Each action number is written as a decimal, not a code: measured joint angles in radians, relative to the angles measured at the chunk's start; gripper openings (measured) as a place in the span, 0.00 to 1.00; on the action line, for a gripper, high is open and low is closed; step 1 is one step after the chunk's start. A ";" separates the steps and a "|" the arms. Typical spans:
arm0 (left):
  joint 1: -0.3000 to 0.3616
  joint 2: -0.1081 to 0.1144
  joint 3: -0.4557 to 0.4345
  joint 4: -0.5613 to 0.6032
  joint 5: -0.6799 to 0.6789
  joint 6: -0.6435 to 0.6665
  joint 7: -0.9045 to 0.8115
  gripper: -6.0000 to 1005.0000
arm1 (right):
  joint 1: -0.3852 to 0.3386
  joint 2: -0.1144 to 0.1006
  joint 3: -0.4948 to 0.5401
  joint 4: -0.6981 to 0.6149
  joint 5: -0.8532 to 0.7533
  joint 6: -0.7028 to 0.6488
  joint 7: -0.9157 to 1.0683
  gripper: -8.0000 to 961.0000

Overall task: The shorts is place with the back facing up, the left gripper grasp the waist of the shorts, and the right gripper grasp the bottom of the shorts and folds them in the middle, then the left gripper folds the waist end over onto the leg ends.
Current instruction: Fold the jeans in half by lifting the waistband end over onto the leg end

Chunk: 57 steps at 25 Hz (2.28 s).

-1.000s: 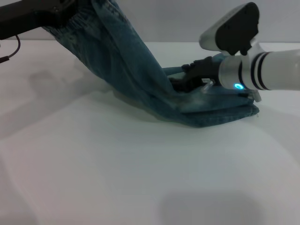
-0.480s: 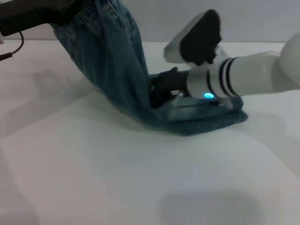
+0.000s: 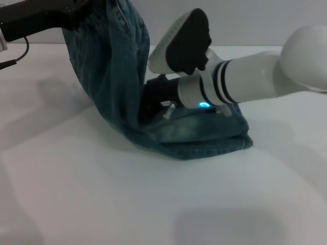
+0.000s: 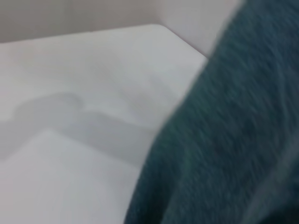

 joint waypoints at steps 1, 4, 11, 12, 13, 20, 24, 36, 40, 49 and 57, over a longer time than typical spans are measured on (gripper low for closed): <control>0.000 0.000 0.000 0.000 0.000 0.000 0.000 0.07 | 0.007 0.000 -0.011 -0.003 0.009 0.000 0.000 0.60; 0.000 0.000 0.000 0.000 0.000 0.000 0.000 0.08 | 0.017 0.000 -0.023 -0.003 0.019 0.000 -0.001 0.60; 0.008 -0.001 0.010 -0.001 0.001 -0.001 0.000 0.09 | -0.024 -0.007 -0.014 0.011 0.015 0.006 -0.002 0.60; 0.009 -0.001 0.010 -0.001 0.001 -0.002 0.000 0.09 | -0.037 -0.010 -0.007 0.011 0.013 0.007 -0.002 0.60; 0.011 -0.001 0.010 -0.001 0.001 -0.002 0.000 0.09 | -0.052 -0.011 0.004 0.011 0.012 0.007 -0.005 0.60; 0.015 0.000 0.013 -0.009 0.011 -0.001 0.006 0.10 | -0.198 -0.016 0.220 -0.013 0.008 0.015 -0.088 0.60; 0.016 -0.003 0.045 -0.011 0.014 0.000 0.006 0.11 | -0.281 -0.014 0.342 -0.051 0.013 0.114 -0.126 0.60; 0.005 -0.014 0.213 -0.012 0.000 0.039 0.006 0.13 | -0.284 -0.012 0.476 0.046 0.023 0.308 -0.125 0.60; 0.007 -0.015 0.275 -0.024 -0.034 0.041 0.011 0.14 | -0.286 -0.013 0.505 0.068 0.057 0.313 -0.125 0.60; -0.019 -0.022 0.334 -0.170 -0.111 0.011 0.093 0.15 | -0.284 -0.015 0.507 0.081 0.067 0.316 -0.128 0.60; -0.033 -0.025 0.361 -0.220 -0.182 -0.075 0.102 0.17 | -0.278 -0.012 0.504 0.082 0.068 0.311 -0.130 0.60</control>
